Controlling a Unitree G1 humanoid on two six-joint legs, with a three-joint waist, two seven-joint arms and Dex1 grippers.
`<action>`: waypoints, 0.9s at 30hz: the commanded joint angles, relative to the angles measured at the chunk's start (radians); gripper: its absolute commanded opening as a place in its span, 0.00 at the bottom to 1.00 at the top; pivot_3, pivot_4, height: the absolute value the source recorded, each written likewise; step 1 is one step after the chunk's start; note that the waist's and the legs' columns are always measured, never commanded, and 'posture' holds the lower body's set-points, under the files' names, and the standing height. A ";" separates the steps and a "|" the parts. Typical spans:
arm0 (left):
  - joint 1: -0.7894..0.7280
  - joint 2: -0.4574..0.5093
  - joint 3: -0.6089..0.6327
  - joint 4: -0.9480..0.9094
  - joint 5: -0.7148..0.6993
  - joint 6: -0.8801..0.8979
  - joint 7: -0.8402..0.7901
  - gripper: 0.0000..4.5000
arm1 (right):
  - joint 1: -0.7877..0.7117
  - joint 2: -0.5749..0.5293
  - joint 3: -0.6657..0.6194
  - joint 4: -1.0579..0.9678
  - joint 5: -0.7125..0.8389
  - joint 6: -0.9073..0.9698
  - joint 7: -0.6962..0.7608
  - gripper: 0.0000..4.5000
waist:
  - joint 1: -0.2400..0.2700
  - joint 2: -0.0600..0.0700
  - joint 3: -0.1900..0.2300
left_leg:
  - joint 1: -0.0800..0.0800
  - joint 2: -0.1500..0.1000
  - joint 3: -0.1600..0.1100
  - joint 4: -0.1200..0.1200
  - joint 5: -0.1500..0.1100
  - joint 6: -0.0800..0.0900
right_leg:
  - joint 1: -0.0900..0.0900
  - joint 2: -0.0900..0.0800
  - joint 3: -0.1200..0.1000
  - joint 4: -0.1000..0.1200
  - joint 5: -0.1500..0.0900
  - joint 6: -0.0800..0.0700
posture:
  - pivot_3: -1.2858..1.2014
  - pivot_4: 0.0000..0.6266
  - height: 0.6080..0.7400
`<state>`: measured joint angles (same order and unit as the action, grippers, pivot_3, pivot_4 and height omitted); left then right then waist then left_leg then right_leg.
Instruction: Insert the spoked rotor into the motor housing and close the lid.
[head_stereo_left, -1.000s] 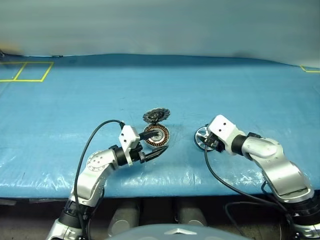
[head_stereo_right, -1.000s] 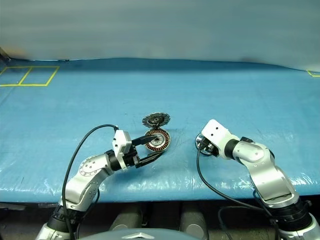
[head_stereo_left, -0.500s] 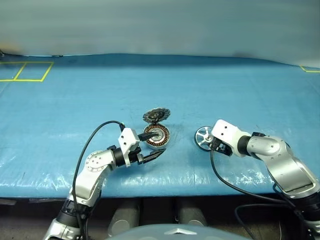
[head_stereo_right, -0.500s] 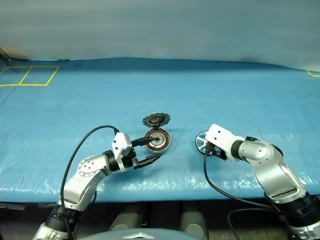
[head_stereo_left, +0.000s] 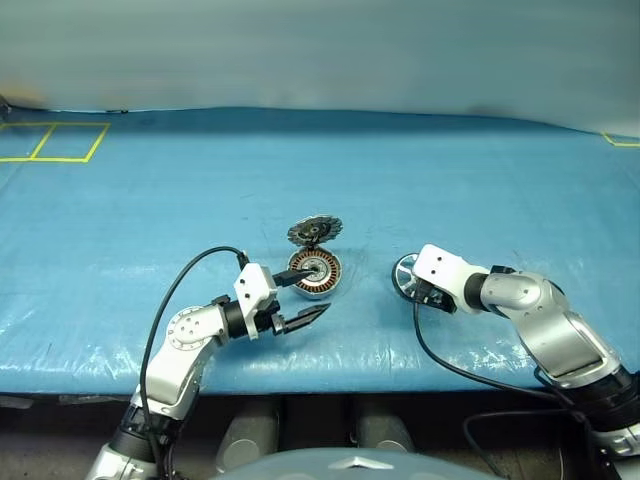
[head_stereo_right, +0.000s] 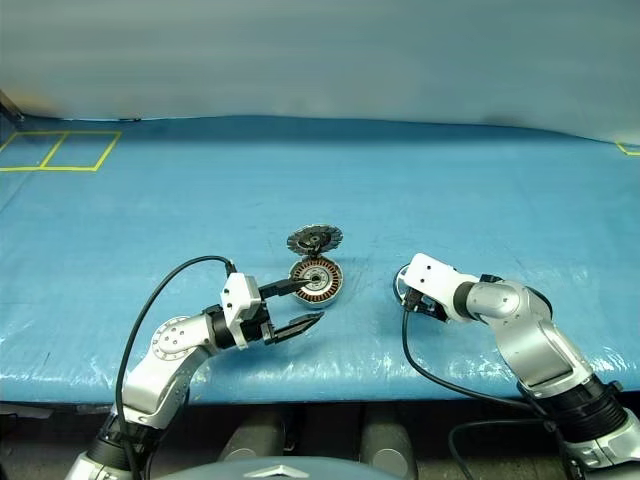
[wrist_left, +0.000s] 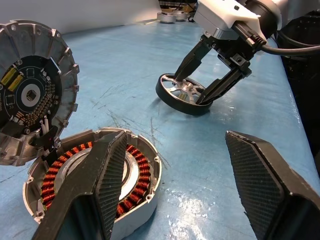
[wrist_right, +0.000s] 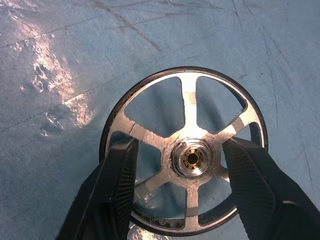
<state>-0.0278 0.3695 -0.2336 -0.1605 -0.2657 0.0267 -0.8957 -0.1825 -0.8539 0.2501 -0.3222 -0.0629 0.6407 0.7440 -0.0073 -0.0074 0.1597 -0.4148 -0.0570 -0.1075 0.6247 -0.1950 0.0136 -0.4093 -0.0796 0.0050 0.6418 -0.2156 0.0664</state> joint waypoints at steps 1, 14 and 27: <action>-0.021 0.005 -0.042 0.007 0.017 -0.043 -0.042 0.74 | 0.002 0.010 0.007 0.001 -0.004 -0.003 0.014 0.40 | -0.001 0.000 0.000 | 0.000 0.000 0.000 0.000 0.000 0.000 | 0.001 0.000 0.000 0.000 0.000 0.000 | 0.52 0.24 1.00; -0.030 0.002 0.011 0.011 -0.012 -0.039 -0.005 0.74 | -0.043 0.098 -0.057 -0.172 0.127 0.049 0.065 0.40 | -0.004 0.000 0.000 | 0.000 0.001 0.000 0.001 0.000 0.001 | 0.000 0.001 0.000 0.001 0.000 0.000 | 0.52 0.24 1.00; 0.160 0.023 0.133 -0.029 -0.021 -0.071 0.099 0.74 | -0.171 0.314 0.056 -0.160 0.184 0.053 0.011 0.40 | 0.000 0.001 0.001 | -0.001 0.000 -0.001 0.001 -0.001 0.001 | -0.001 0.000 0.000 0.000 0.000 0.000 | 0.52 0.24 1.00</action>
<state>0.1197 0.3998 -0.1144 -0.1375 -0.2805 -0.0149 -0.8124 -0.3373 -0.5493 0.3038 -0.4760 0.1224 0.7214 0.7652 -0.0068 -0.0064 0.1606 -0.4153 -0.0568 -0.1082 0.6258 -0.1962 0.0149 -0.4103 -0.0797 0.0050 0.6420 -0.2153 0.0666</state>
